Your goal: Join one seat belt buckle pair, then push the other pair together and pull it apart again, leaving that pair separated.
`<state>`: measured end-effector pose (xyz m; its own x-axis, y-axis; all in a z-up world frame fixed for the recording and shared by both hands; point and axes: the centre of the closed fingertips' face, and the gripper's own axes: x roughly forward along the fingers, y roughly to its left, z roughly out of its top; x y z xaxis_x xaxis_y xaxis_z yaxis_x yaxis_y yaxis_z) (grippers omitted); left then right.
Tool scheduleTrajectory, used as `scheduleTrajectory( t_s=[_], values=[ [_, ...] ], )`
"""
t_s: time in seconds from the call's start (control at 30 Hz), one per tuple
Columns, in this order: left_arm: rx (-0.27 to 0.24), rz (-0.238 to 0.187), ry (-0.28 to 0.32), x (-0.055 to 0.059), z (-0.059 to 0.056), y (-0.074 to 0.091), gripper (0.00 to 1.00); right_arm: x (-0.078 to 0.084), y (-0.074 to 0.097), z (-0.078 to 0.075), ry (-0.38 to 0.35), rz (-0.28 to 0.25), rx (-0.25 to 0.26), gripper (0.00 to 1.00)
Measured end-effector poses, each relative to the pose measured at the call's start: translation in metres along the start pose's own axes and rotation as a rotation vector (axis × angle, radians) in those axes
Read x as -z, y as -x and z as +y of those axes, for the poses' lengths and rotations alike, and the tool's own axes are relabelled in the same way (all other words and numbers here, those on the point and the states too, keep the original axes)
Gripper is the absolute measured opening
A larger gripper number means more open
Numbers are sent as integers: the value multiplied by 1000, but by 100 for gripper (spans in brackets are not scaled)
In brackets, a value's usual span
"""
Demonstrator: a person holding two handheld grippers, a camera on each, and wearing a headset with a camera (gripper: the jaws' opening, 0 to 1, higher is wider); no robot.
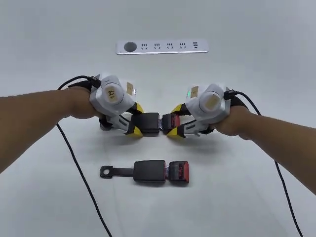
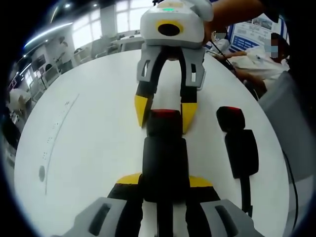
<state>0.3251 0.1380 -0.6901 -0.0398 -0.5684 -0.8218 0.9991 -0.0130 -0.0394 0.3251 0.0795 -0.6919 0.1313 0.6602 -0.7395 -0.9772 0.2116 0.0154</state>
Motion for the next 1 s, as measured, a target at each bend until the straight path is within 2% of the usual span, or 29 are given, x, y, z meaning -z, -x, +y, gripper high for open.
scheduleTrajectory(
  t_s=[0.33, 0.53, 0.73, 1.0],
  values=[
    [-12, 11, 12, 0, -1, 0, 33, 2, 1, 0, 3, 6, 4, 34],
    [-14, 7, 16, -1, -4, 2, 33, 14, 11, -3, 4, 24, 1, 34],
    [-11, 8, 16, -4, -6, 3, 33, 15, 7, -4, 10, 24, -1, 34],
    [-8, 3, 15, -2, -5, 3, 33, 28, 24, -5, 4, 42, -1, 34]
  ],
)
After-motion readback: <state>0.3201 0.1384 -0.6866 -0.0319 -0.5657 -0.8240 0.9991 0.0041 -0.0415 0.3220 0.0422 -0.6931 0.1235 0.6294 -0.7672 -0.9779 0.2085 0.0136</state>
